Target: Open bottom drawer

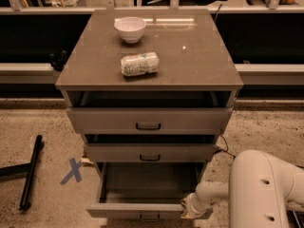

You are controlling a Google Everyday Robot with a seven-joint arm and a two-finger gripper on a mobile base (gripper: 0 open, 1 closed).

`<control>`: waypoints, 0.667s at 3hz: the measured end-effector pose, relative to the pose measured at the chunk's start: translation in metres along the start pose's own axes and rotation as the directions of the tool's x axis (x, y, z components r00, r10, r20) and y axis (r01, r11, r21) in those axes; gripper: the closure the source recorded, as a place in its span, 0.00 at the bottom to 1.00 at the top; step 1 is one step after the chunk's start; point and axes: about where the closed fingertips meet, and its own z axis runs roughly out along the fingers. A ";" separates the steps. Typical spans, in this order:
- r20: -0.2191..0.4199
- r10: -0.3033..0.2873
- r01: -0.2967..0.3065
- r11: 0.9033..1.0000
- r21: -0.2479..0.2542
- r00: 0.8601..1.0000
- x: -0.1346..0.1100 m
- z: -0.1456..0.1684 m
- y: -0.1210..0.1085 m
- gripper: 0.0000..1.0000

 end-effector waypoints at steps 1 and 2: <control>0.000 0.000 0.000 1.000 0.000 1.000 0.000 0.000 0.000 0.83; 0.000 0.000 0.000 1.000 0.000 1.000 0.000 0.000 0.000 0.59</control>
Offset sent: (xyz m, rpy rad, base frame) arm 0.0000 0.0000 0.0000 0.0000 0.0000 0.0000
